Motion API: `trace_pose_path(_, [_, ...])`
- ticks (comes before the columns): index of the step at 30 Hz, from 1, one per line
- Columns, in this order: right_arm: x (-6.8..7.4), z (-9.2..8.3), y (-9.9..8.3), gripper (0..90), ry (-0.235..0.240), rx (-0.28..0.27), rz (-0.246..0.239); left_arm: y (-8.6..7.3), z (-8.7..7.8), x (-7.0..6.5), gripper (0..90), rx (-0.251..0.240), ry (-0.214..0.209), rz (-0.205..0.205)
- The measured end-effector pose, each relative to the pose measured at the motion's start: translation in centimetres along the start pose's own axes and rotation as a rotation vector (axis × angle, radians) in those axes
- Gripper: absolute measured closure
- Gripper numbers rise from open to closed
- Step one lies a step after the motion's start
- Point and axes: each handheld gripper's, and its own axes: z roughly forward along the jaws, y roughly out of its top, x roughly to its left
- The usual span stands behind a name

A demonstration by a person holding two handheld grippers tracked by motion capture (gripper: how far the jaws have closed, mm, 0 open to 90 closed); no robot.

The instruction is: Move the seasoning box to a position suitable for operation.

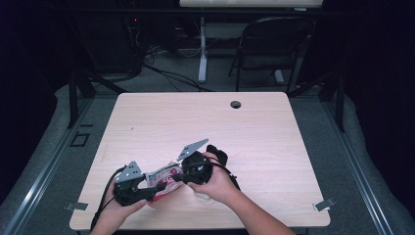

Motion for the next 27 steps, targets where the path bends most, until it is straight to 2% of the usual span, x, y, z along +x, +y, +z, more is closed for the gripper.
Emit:
trace_pose_path(2, [0.0,-0.1,0.1,90.0,-0.007,0.006,-0.005,-0.3,0.1,0.0,44.2,0.003,0.007,0.007])
trace_pose_path(7, [0.1,-0.3,0.3,90.0,-0.008,0.003,-0.010,-1.2,0.8,0.2,40.2,0.000,0.014,-0.012])
trace_pose_path(9, [0.0,-0.4,0.4,90.0,-0.012,0.015,-0.024,-1.6,1.3,0.4,40.2,0.009,0.013,-0.025])
trace_pose_path(20, [-0.1,-0.3,0.3,90.0,0.003,0.011,-0.017,-3.2,3.0,0.7,34.8,0.031,-0.002,-0.091])
trace_pose_path(27, [-0.1,-0.3,0.0,90.0,0.004,0.001,-0.007,-3.6,3.8,0.8,33.4,0.053,-0.009,-0.083])
